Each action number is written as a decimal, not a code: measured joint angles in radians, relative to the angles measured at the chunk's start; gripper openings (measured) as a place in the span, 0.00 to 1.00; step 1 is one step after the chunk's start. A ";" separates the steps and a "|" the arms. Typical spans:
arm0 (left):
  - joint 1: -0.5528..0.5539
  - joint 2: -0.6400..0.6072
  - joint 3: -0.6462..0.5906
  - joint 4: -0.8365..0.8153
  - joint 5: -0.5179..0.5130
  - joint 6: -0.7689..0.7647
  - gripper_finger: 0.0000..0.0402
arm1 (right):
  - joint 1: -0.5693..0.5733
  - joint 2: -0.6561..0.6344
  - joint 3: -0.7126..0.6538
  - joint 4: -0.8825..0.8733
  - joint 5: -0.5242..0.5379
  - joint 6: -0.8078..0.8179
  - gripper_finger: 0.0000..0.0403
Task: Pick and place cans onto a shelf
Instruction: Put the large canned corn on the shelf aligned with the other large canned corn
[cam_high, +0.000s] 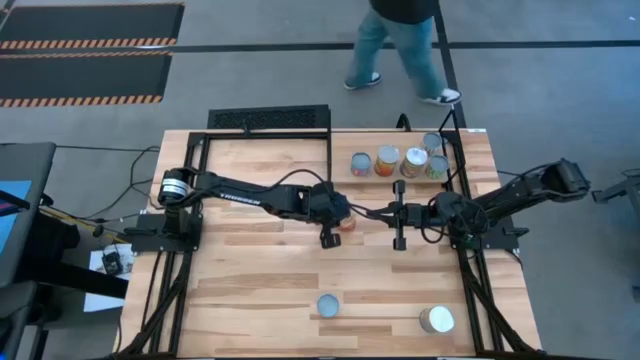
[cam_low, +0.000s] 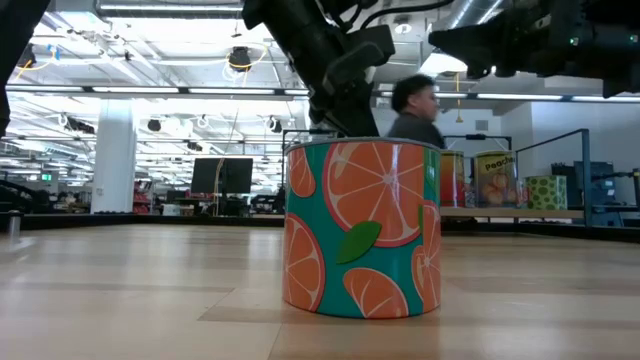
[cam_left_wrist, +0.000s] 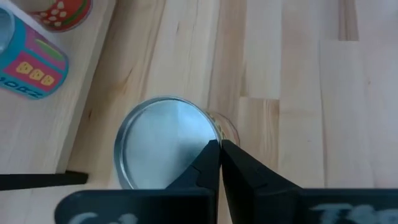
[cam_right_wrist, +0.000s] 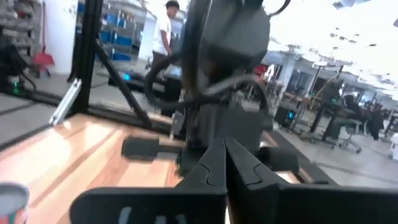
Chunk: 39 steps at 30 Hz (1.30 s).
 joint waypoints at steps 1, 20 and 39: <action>0.003 0.000 0.000 0.000 0.000 0.000 0.00 | 0.000 -0.009 0.000 -0.022 0.000 0.000 0.02; -0.044 -0.050 0.001 0.018 -0.009 -0.028 0.15 | 0.000 -0.018 0.000 -0.048 0.000 -0.007 0.02; -0.142 -0.466 -0.712 0.751 -0.030 -0.160 0.01 | 0.000 -0.015 0.060 -0.125 0.035 0.044 0.02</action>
